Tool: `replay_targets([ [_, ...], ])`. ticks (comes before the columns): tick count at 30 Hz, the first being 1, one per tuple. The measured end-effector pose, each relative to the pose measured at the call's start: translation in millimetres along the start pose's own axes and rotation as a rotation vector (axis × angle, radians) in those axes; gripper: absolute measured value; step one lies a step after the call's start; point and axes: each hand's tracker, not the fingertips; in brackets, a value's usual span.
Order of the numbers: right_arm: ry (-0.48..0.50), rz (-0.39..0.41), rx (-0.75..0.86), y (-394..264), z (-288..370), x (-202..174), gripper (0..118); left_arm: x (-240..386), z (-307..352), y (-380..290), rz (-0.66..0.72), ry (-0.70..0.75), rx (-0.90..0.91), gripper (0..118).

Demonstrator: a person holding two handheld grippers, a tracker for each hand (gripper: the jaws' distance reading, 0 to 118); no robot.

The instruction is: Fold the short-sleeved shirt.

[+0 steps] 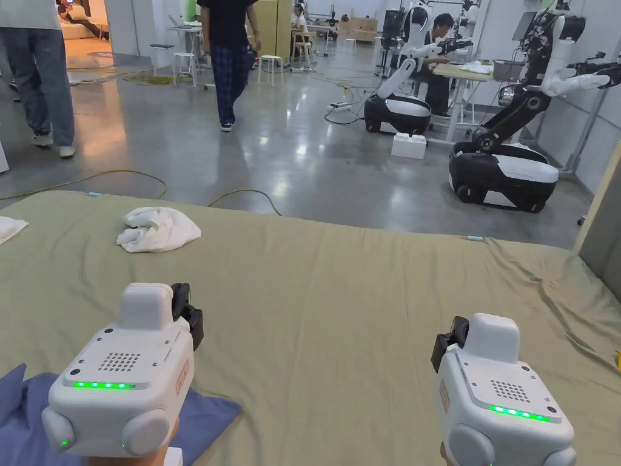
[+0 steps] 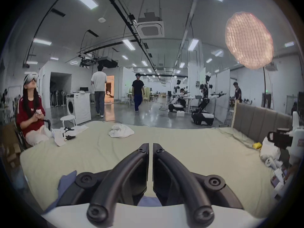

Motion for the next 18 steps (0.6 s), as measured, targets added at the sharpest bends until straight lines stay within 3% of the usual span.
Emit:
replay_targets([
  [6,0.022,0.029,-0.033,-5,-4,-5,0,-46,-4,-14,-0.046,0.056,-0.211,6],
  [18,0.063,0.078,-0.132,-34,-14,-26,0,-204,-14,-94,0.205,0.115,-0.744,6],
])
